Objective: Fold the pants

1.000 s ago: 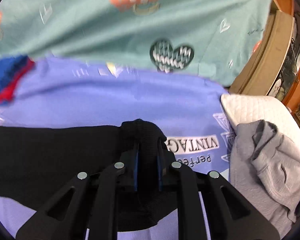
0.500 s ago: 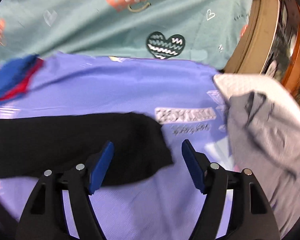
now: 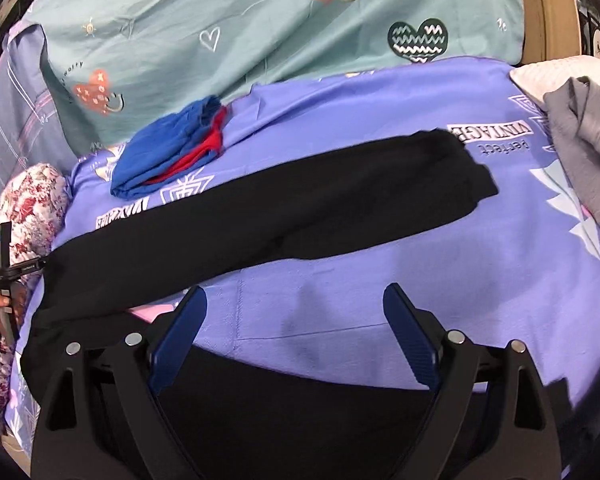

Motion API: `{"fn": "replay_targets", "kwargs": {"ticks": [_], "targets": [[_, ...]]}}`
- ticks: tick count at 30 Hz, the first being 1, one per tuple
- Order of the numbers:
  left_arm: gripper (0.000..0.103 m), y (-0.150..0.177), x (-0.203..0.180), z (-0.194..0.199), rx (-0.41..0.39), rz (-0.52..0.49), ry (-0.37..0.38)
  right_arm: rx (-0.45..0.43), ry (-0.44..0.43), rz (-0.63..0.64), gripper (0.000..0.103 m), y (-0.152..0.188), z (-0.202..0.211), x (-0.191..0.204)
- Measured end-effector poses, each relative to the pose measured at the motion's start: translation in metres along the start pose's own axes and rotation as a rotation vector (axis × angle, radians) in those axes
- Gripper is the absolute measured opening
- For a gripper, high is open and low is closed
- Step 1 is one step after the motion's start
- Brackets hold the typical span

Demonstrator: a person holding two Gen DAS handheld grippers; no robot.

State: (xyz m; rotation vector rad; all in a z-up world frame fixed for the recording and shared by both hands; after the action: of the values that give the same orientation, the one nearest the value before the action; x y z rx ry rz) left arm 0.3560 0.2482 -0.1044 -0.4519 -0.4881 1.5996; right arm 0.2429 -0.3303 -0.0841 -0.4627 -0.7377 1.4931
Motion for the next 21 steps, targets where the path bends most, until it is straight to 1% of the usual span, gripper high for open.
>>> {"fn": "replay_targets", "kwargs": {"ticks": [1, 2, 3, 4, 5, 6, 7, 9, 10, 11, 12, 14, 16, 18, 19, 21], "targets": [[0.079, 0.001, -0.002, -0.001, 0.009, -0.019, 0.010, -0.001, 0.008, 0.012, 0.090, 0.000, -0.003, 0.003], [0.076, 0.003, -0.006, -0.001, 0.008, -0.053, 0.013, 0.004, 0.012, 0.024, 0.090, 0.000, -0.008, 0.007], [0.067, 0.004, -0.010, -0.001, 0.002, -0.079, 0.005, 0.009, 0.011, 0.026, 0.090, 0.001, -0.011, 0.009], [0.043, 0.005, -0.011, 0.000, -0.001, -0.100, 0.003, 0.013, 0.006, 0.025, 0.090, 0.001, -0.013, 0.009], [0.028, 0.006, -0.014, 0.000, 0.010, -0.115, 0.010, 0.019, -0.003, 0.023, 0.090, 0.002, -0.016, 0.011], [0.007, 0.007, -0.014, -0.001, 0.032, -0.118, 0.027, 0.022, -0.008, 0.020, 0.090, 0.004, -0.017, 0.011], [0.005, 0.007, -0.013, -0.001, 0.045, -0.108, 0.042, 0.024, -0.006, 0.017, 0.090, 0.005, -0.019, 0.010], [0.003, 0.005, -0.013, 0.004, 0.034, -0.106, 0.036, 0.022, 0.005, 0.018, 0.090, 0.005, -0.020, 0.008], [0.002, 0.000, -0.011, 0.009, 0.007, -0.093, 0.013, 0.018, 0.010, 0.017, 0.090, 0.006, -0.020, 0.007], [0.002, -0.005, -0.008, 0.015, -0.015, -0.060, 0.010, 0.017, 0.016, 0.014, 0.090, 0.006, -0.020, 0.006], [0.002, -0.013, -0.003, 0.024, -0.049, -0.003, 0.018, 0.015, 0.017, 0.011, 0.090, 0.006, -0.020, 0.004], [0.001, -0.026, 0.001, 0.037, -0.110, 0.056, 0.003, 0.008, 0.014, 0.004, 0.090, 0.006, -0.019, 0.003], [0.000, -0.038, 0.005, 0.046, -0.164, 0.103, -0.031, 0.004, 0.009, 0.002, 0.090, 0.006, -0.018, 0.003], [0.000, -0.048, 0.020, 0.052, -0.241, 0.160, -0.140, -0.002, 0.003, 0.009, 0.090, 0.006, -0.017, 0.004], [0.000, -0.051, 0.031, 0.050, -0.247, 0.207, -0.158, -0.004, 0.002, 0.013, 0.090, 0.006, -0.017, 0.005], [0.000, -0.048, 0.052, 0.037, -0.205, 0.286, -0.162, -0.003, -0.008, 0.016, 0.090, 0.006, -0.019, 0.006]]}}
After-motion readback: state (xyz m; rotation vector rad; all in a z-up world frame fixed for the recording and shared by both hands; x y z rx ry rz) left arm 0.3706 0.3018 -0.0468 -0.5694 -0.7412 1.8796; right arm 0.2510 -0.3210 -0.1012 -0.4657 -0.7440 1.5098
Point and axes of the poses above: each gripper's, at about its wrist camera, not at the fingertips, and z roughly against the way its jaws point, x to its left, y to its underside, the point moved 4 cm from there along -z, roughly the way its jaws point, and after that the axes turned 9 degrees about z, right-handed, at the moved point
